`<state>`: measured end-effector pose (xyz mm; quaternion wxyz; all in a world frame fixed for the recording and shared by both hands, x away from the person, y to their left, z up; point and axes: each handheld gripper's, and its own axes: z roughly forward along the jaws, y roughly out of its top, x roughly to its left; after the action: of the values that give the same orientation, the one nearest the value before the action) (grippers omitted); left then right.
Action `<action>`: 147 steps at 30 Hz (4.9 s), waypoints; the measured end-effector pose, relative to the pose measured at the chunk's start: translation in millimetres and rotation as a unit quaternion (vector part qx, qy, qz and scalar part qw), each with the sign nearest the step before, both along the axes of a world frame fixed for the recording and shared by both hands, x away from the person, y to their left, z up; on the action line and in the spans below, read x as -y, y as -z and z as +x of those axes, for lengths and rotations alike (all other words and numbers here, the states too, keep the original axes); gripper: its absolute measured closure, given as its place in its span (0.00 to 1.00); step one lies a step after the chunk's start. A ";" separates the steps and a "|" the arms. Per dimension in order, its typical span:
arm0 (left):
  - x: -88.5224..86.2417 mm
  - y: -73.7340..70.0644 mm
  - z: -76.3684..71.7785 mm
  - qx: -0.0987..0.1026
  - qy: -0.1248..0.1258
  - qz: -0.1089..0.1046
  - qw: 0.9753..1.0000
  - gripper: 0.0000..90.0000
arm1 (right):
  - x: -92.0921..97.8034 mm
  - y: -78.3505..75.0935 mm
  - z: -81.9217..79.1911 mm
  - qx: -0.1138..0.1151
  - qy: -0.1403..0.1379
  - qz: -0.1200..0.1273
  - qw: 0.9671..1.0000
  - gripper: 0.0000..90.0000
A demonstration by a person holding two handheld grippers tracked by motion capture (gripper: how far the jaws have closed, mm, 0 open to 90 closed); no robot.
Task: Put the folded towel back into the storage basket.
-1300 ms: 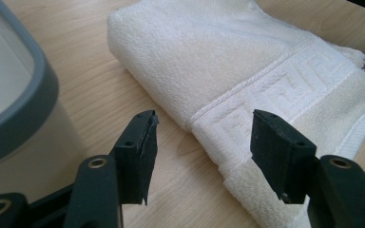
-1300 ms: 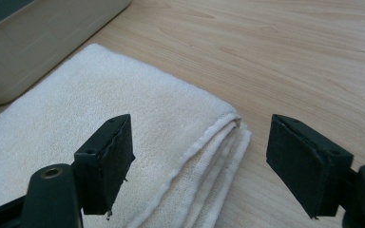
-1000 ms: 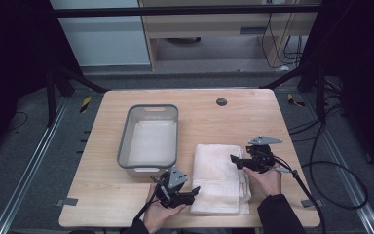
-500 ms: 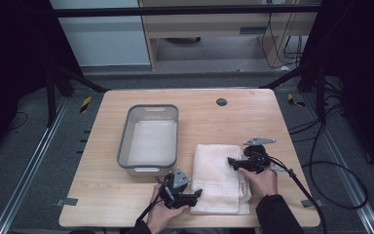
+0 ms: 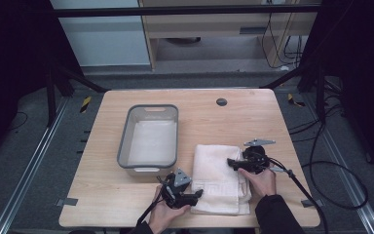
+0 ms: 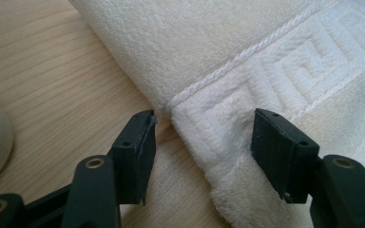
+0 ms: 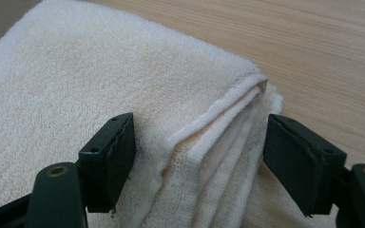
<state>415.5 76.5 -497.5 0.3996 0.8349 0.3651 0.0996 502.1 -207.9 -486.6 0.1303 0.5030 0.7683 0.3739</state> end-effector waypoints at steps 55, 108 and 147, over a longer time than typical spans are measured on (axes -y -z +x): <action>-14.0 -32.0 -6.5 -0.010 0.029 -0.079 0.996 0.90 | 4.7 -48.4 -21.8 0.017 -0.027 0.115 0.993 0.73; -71.8 -114.3 2.1 0.089 -0.021 -0.114 0.989 0.90 | -53.1 -143.4 -4.8 0.134 -0.051 0.125 0.982 0.73; -163.4 -137.0 36.9 0.110 -0.130 -0.135 0.976 0.90 | -162.2 -181.4 58.3 0.150 -0.089 0.108 0.979 0.73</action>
<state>452.4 239.9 -360.5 0.5304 0.7025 0.4340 0.1917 560.4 -45.7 -305.2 0.1552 0.3818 0.7366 0.5363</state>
